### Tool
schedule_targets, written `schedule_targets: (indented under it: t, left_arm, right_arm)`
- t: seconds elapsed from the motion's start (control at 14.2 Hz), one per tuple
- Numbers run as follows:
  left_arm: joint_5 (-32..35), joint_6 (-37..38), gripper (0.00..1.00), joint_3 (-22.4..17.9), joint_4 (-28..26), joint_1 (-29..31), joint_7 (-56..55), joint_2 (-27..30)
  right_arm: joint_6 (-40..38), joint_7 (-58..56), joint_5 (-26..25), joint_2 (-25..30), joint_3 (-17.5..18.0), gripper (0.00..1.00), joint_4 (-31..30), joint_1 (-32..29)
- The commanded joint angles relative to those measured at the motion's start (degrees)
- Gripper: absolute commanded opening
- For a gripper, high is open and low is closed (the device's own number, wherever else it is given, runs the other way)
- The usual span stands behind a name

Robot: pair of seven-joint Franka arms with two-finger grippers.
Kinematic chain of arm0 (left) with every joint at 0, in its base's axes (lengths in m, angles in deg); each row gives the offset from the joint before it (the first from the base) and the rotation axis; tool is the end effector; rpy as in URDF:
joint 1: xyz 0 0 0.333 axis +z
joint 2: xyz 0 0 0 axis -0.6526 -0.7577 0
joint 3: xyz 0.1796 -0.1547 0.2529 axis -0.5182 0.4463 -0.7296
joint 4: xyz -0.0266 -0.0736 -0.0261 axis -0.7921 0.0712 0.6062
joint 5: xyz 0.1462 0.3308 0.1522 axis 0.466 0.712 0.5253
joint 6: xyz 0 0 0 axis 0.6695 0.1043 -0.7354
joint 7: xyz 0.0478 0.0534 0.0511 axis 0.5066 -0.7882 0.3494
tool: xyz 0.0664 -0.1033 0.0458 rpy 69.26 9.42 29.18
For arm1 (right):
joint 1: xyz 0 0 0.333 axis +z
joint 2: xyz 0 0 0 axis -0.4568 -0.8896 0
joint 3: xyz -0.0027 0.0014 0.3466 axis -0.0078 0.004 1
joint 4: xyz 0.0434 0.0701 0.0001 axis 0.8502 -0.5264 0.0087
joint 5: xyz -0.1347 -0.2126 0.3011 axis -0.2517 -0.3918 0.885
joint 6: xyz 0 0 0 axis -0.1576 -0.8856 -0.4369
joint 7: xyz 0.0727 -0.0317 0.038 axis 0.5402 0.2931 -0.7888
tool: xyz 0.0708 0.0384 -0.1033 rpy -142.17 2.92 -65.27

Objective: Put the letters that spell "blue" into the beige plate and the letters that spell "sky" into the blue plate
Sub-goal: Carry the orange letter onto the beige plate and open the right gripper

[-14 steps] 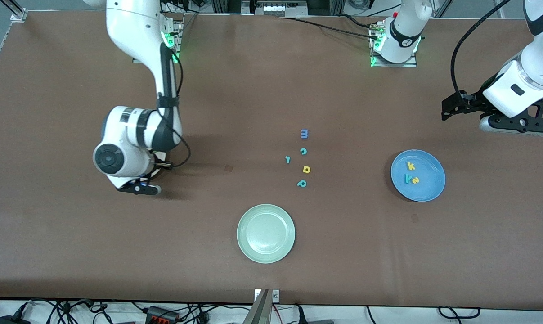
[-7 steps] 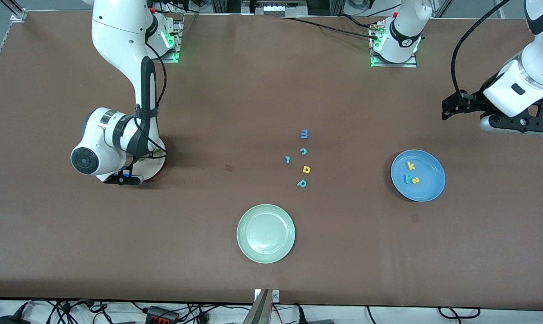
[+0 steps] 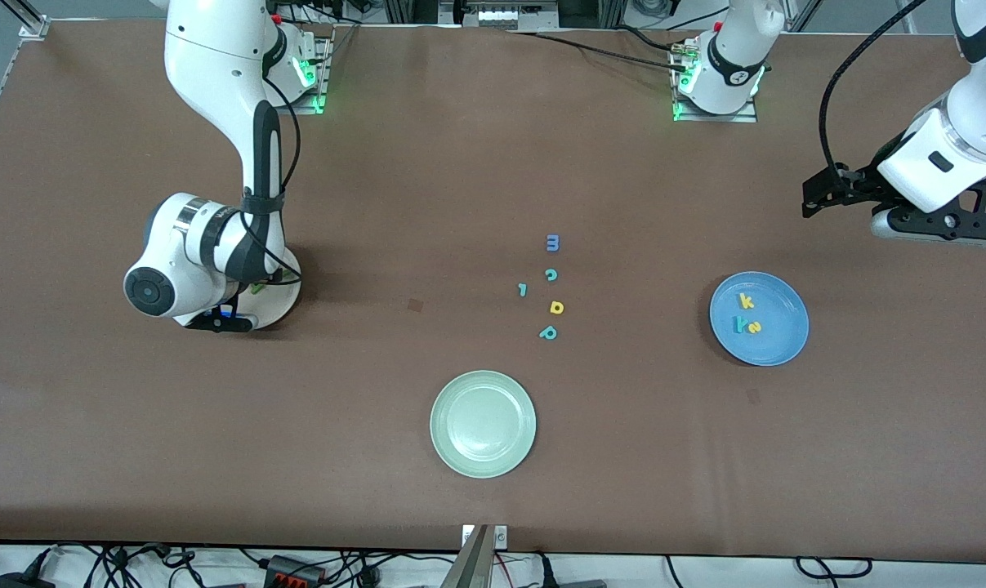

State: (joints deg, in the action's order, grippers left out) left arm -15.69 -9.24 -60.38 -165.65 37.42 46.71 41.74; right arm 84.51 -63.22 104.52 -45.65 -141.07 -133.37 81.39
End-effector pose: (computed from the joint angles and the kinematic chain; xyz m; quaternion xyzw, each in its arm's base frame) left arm 0.5566 -0.0550 0.5902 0.9989 -0.0318 -0.0341 0.0099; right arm 0.5838 0.0763 0.2182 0.9763 -0.0294 -0.2119 0.0316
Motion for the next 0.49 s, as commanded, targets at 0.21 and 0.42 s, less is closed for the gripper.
schedule_targets:
  t: [0.21, 0.42]
  left_arm:
    - [-0.52, 1.45, 1.00, -0.02, 2.03, -0.03, 0.68, -0.96]
    - [-0.52, 1.45, 1.00, -0.02, 2.03, -0.03, 0.76, -0.96]
  right_arm:
    - [-3.24, 0.25, 1.03, 0.67, -2.36, 1.00, 7.30, -2.08]
    - [-3.42, -0.11, 0.94, 0.41, -2.27, 1.00, 13.18, -4.11]
